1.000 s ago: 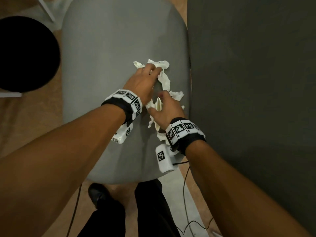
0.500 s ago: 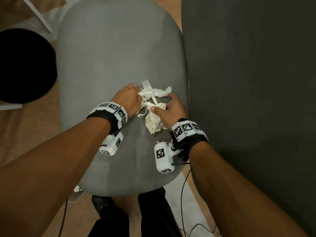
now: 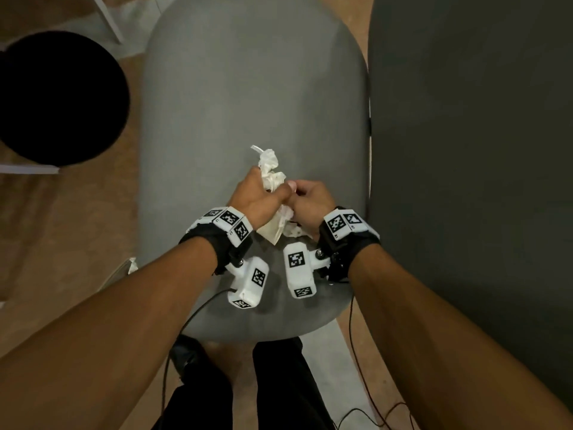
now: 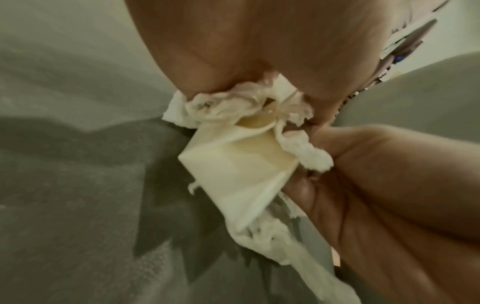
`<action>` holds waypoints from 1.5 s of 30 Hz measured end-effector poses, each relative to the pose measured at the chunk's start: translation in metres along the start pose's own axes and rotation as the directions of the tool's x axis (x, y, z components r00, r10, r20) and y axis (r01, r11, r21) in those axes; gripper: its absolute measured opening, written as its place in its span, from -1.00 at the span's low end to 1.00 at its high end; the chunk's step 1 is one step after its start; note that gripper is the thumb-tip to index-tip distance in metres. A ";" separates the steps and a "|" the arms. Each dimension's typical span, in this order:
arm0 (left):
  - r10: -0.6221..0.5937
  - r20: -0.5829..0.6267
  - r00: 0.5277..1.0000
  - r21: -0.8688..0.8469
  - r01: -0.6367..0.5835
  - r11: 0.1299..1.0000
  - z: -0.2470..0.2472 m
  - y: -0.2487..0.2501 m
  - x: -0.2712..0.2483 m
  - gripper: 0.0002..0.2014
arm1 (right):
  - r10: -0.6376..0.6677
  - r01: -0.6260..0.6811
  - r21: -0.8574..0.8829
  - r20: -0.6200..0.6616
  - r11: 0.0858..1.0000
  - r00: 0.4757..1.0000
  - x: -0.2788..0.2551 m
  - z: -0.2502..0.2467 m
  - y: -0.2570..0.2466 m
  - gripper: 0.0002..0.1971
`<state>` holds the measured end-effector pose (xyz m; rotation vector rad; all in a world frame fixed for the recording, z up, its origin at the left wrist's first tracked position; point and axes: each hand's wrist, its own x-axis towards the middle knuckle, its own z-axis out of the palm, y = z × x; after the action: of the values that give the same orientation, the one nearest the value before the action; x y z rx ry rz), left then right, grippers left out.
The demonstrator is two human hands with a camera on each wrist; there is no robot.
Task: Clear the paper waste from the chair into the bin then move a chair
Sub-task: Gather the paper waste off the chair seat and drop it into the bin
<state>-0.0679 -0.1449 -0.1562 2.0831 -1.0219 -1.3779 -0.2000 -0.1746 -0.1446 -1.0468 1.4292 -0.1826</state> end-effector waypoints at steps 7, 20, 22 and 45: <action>0.029 -0.259 0.965 0.133 0.006 0.991 -0.022 -0.010 -0.023 -0.77 | -0.088 0.086 0.030 0.046 0.996 0.995 -0.016 -0.002 -0.010 -0.81; 0.028 -0.256 0.966 0.175 0.018 0.984 -0.042 -0.030 -0.057 -0.75 | -0.017 -0.001 -0.838 -0.012 0.545 1.000 -0.063 -0.028 0.033 -0.22; 0.019 -0.210 0.978 0.169 0.017 0.985 -0.037 -0.037 -0.067 -0.76 | -0.105 0.021 -0.800 -0.052 0.599 0.993 -0.063 -0.010 0.041 -0.50; 0.029 0.125 0.992 0.443 -0.082 0.893 -0.004 -0.048 -0.107 -0.83 | -0.027 0.139 -0.794 0.152 0.592 0.988 -0.102 -0.029 0.067 -0.36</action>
<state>-0.0725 -0.0319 -0.1245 2.2843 -1.5616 -1.3413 -0.2777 -0.0816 -0.1114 -1.8391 1.3494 0.5301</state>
